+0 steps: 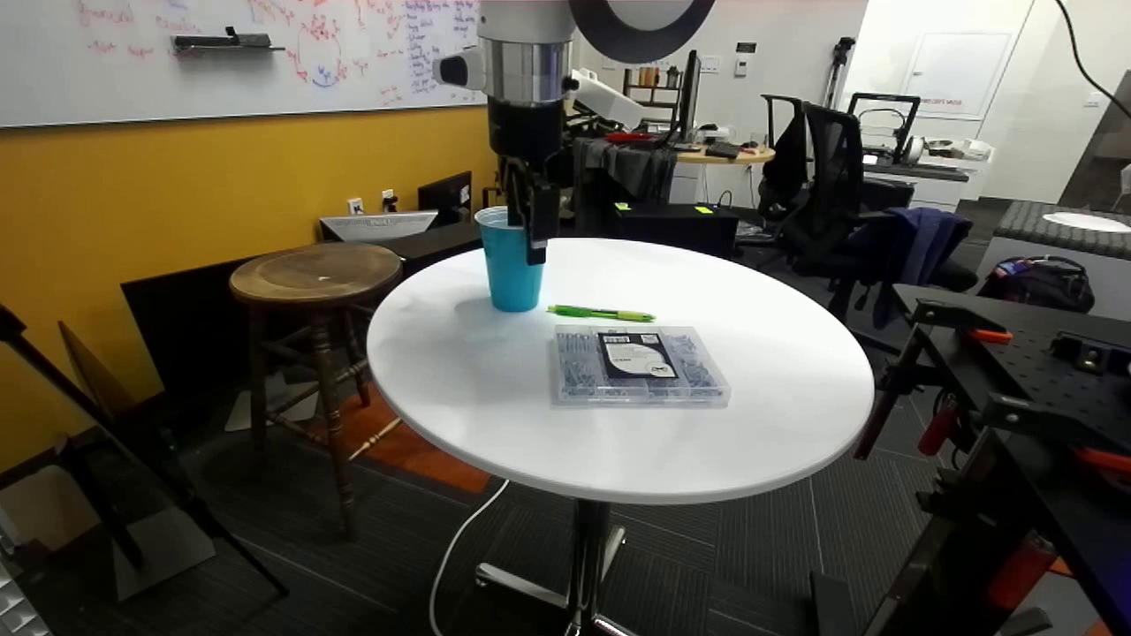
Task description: Move the cup slightly to the left
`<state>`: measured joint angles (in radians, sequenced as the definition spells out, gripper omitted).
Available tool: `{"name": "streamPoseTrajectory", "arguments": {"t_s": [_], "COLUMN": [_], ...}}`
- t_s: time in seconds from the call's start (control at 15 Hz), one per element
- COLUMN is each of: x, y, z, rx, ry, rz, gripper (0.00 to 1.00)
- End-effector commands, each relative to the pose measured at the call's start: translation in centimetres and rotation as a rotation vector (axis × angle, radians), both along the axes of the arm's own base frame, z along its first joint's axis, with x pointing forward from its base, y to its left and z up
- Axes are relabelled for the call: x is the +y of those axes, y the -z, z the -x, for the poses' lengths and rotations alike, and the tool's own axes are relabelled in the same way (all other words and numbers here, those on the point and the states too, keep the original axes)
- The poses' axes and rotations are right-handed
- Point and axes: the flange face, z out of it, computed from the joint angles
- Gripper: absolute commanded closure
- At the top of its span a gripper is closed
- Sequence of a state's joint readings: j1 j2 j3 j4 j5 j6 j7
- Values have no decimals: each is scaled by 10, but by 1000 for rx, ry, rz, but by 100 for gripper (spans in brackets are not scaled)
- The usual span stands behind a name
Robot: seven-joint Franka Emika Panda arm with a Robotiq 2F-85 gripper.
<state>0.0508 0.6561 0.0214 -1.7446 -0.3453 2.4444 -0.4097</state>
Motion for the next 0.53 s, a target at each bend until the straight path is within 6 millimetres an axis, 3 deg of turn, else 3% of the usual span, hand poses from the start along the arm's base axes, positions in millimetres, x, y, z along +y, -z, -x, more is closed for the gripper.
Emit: {"name": "streamPoseTrajectory", "arguments": {"t_s": [0.0,0.47], "x": [7,21], "y": [-24,-83], "z": [8,28], "rx": [-17,-99], "ry": [24,24], "rz": [71,123], "gripper": [0,0]}}
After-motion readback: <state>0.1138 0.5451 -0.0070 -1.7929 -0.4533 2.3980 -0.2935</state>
